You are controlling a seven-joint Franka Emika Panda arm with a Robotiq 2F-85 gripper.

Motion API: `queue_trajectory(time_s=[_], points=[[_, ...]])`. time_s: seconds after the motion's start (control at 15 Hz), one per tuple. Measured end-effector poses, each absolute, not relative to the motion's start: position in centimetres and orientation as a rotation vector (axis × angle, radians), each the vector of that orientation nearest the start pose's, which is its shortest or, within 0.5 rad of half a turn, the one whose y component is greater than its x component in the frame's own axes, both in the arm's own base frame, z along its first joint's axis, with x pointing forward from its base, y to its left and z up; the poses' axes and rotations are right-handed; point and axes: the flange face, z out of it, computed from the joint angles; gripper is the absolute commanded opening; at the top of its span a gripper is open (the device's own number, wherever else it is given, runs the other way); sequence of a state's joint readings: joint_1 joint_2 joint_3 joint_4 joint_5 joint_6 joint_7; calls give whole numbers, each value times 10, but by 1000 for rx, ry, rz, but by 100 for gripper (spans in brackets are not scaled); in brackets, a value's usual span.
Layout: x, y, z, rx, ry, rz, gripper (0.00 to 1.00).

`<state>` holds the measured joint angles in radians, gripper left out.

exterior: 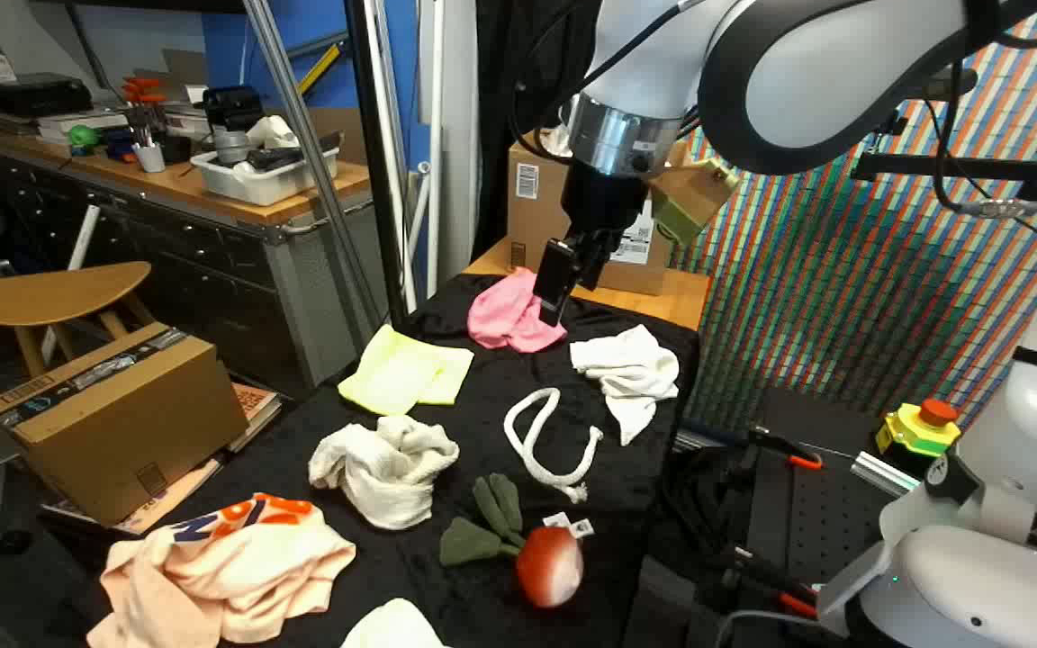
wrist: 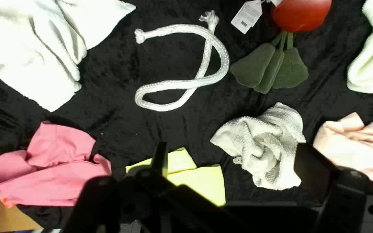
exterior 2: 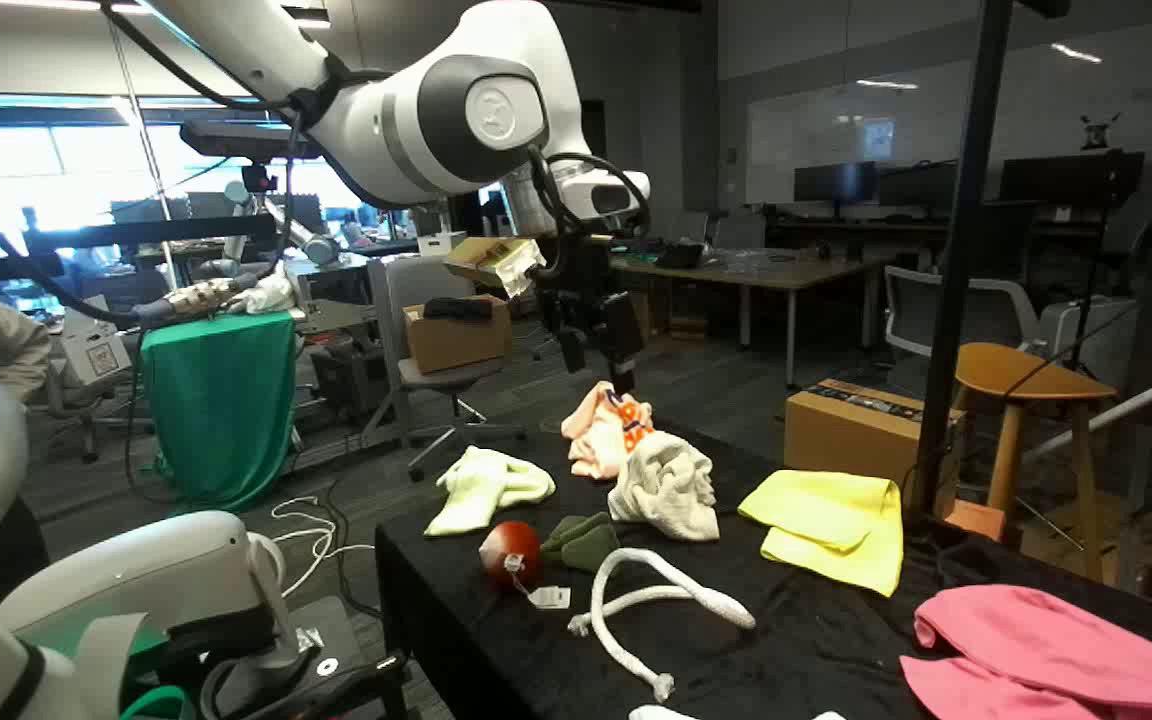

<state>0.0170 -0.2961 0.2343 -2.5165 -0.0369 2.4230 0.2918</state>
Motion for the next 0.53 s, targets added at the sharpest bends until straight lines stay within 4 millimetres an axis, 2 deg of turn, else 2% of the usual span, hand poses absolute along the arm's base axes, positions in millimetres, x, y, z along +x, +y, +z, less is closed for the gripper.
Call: queue_trajectory(time_s=[0.2,0.53], points=[[439,113,407,-3159,29,-354,100],[441,112,401,-3165,26,-330,100]])
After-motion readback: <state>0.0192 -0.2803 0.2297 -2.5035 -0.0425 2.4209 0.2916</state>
